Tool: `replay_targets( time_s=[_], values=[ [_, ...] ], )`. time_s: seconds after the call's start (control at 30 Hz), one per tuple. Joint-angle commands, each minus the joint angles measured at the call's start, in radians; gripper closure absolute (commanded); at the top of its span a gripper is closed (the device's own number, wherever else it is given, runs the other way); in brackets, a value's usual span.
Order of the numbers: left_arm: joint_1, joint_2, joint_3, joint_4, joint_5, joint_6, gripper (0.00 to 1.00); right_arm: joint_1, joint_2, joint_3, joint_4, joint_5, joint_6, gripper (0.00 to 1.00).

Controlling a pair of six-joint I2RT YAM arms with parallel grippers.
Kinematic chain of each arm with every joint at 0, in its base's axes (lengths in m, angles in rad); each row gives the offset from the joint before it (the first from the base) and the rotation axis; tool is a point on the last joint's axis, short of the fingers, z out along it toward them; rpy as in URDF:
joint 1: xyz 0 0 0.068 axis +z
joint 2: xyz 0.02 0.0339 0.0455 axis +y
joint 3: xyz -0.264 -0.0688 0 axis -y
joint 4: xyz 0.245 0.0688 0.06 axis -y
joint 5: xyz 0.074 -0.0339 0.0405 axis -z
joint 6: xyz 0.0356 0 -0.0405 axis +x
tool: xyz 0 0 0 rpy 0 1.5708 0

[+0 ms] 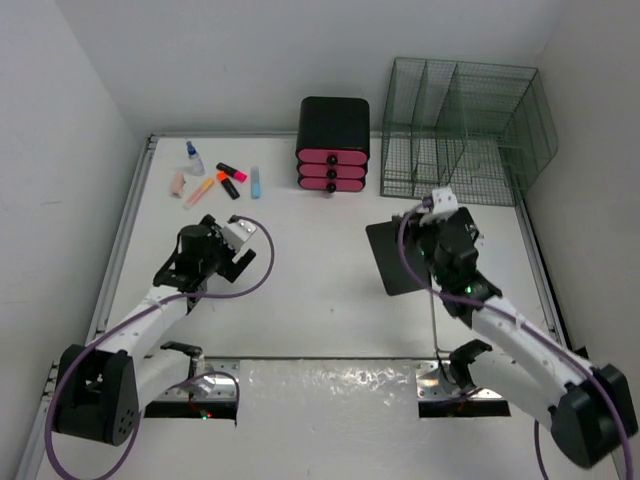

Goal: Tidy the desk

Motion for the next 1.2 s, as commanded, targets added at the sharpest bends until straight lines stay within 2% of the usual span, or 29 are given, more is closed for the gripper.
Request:
replay_targets(
  time_s=[0.0,0.07,0.13,0.17,0.2,0.3,0.37,0.5,0.6,0.8,0.87,1.17],
  values=[
    [-0.001,0.016,0.057,0.009,-0.051,-0.064,0.00,0.000,0.187,0.204,-0.006,0.011,0.032,0.56],
    [-0.001,0.037,0.082,-0.015,-0.077,-0.083,0.01,0.013,0.292,0.335,-0.032,0.038,0.052,0.63],
    [-0.001,0.054,0.119,-0.039,-0.119,-0.117,0.00,0.039,0.443,0.480,-0.042,0.069,0.043,0.60],
    [-0.001,0.074,0.139,-0.046,-0.154,-0.126,0.00,0.080,0.494,0.526,-0.051,0.141,0.030,0.45],
    [-0.001,0.083,0.143,-0.049,-0.169,-0.140,0.01,0.098,0.547,0.580,-0.057,0.185,0.007,0.36],
    [-0.001,0.106,0.145,-0.052,-0.196,-0.150,0.00,0.144,0.770,0.818,-0.104,0.275,0.041,0.28],
    [-0.001,0.132,0.150,-0.055,-0.199,-0.157,0.00,0.164,0.850,0.889,-0.105,0.307,0.072,0.27],
    [-0.008,0.148,0.142,-0.040,-0.208,-0.152,0.01,0.172,1.035,1.074,-0.172,0.368,0.107,0.30],
    [-0.021,0.146,0.139,-0.051,-0.197,-0.141,0.00,0.180,1.121,1.169,-0.183,0.371,0.120,0.39],
    [-0.031,0.146,0.136,-0.054,-0.187,-0.135,0.00,0.191,1.191,1.200,-0.136,0.471,0.154,0.47],
    [-0.032,0.148,0.137,-0.059,-0.182,-0.134,0.01,0.191,1.208,1.193,-0.099,0.486,0.167,0.53],
    [-0.035,0.145,0.134,-0.062,-0.190,-0.131,0.00,0.191,1.322,1.297,-0.126,0.525,0.154,0.56]
  ],
)
